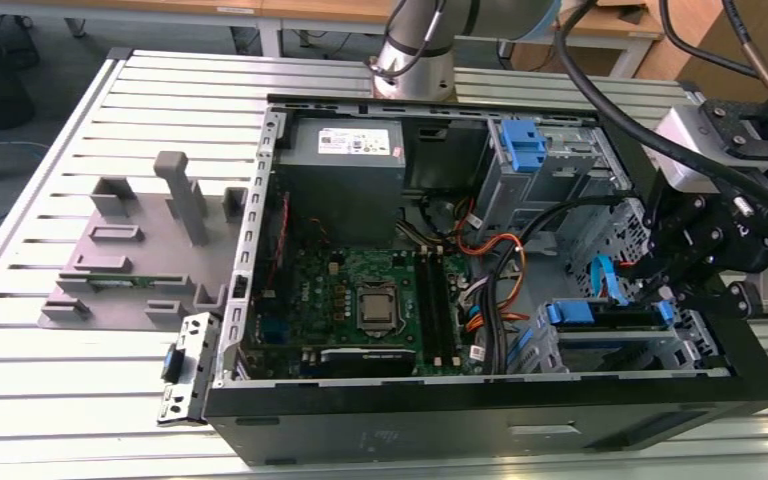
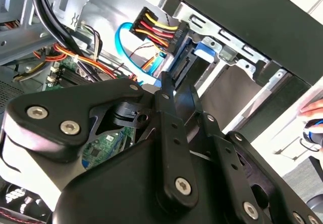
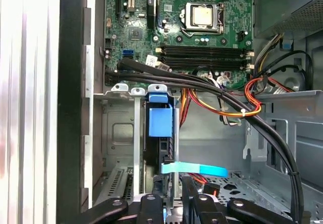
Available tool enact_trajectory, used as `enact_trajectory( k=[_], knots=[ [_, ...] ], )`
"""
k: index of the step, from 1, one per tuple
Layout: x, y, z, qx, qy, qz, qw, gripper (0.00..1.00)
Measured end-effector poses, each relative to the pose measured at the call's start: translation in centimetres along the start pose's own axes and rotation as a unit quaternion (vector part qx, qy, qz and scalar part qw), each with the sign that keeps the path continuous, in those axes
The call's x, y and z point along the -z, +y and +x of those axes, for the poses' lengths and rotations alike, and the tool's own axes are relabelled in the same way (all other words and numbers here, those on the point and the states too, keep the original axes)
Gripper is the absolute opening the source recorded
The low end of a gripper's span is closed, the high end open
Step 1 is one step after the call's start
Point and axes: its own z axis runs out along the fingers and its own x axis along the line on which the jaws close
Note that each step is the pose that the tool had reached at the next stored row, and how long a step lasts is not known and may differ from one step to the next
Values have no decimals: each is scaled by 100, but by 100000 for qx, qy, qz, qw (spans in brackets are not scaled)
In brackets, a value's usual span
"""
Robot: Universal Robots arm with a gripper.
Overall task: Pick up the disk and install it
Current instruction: 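Insert the second disk wire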
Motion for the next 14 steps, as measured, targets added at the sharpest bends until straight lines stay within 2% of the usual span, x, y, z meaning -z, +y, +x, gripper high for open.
enact_trajectory(
  k=[4,14],
  knots=[
    [-3,-2,-36,11,1,0,100000,29],
    [6,-3,-47,47,3,-3,100000,29]
  ],
)
